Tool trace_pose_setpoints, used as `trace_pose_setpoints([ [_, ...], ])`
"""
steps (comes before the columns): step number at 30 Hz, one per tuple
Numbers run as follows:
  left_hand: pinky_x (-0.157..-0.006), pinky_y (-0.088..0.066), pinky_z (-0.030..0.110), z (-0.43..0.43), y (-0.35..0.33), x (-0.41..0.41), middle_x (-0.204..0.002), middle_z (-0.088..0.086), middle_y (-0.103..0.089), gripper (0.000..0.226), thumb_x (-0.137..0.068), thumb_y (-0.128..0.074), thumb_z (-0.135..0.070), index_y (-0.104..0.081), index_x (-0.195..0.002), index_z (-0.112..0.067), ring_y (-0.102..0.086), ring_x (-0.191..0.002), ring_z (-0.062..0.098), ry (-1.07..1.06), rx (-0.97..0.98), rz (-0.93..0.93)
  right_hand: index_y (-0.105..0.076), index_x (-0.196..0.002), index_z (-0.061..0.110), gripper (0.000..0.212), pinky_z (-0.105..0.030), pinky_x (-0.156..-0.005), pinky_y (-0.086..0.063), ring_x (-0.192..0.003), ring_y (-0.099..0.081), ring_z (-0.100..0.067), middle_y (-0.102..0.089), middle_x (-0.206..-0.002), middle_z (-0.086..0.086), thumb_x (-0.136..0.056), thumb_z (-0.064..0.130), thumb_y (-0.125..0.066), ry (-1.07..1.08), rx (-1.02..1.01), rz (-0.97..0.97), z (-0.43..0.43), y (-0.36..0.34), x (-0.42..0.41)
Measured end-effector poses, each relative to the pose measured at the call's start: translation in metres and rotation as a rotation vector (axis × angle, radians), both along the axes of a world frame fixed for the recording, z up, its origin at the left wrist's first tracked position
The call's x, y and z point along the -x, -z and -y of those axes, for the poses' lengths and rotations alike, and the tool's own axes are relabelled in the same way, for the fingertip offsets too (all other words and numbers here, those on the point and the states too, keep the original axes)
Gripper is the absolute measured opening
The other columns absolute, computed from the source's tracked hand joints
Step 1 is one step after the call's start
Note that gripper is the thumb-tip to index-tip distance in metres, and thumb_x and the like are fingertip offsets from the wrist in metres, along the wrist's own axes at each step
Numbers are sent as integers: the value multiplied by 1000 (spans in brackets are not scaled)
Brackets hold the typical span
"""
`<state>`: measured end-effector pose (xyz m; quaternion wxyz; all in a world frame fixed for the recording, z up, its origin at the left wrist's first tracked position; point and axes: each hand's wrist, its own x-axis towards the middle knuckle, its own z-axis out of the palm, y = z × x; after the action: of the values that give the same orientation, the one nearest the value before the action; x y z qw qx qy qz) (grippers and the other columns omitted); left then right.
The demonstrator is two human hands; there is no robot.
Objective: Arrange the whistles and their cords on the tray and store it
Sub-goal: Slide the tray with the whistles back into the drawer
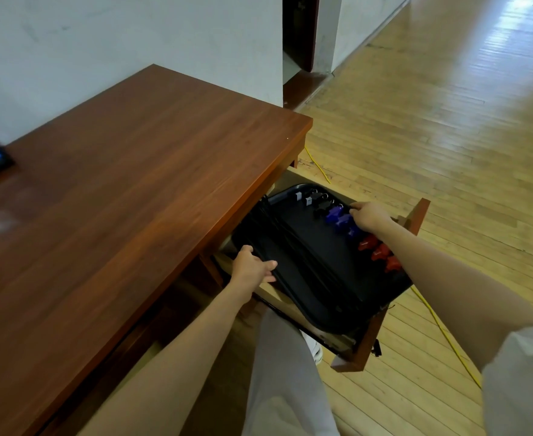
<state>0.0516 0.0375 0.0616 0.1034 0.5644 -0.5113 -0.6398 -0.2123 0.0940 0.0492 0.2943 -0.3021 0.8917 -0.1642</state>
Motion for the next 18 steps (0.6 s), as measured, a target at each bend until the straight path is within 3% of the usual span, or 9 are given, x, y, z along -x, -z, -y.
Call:
trace_pose_setpoints([
  [3, -80, -52, 26, 6, 4, 3, -137, 20, -45, 72, -86, -60, 4, -22, -146, -7, -62, -109, 30, -40, -3, 10, -44, -141, 16, 41, -29, -67, -47, -93, -59, -25, -58, -127, -15, -102, 24, -36, -15, 17, -10, 16, 8, 3],
  [6, -78, -52, 24, 11, 9, 6, -137, 18, -45, 73, -86, -60, 5, -21, -147, -8, -62, -109, 30, -90, -13, 10, -46, -139, 13, 40, -34, -88, -46, -112, -56, -29, -55, -132, -14, -101, 25, -37, -28, 32, -26, 32, 14, 5],
  [8, -78, -52, 24, 15, 15, 8, -137, 18, -44, 75, -87, -60, 5, -19, -148, -9, -62, -108, 31, -109, -13, 11, -49, -135, 10, 39, -36, -93, -45, -118, -53, -32, -55, -132, -15, -101, 25, -38, -25, 34, -41, 42, 19, 7],
  [18, -78, -54, 29, 28, 42, 23, -144, 19, -38, 77, -89, -54, 6, -10, -149, -15, -64, -105, 30, -104, -13, 112, -55, -125, 3, 37, -37, -85, -48, -106, -59, -33, -61, -119, -18, -100, 24, -39, -28, -6, -35, 72, 48, 14],
])
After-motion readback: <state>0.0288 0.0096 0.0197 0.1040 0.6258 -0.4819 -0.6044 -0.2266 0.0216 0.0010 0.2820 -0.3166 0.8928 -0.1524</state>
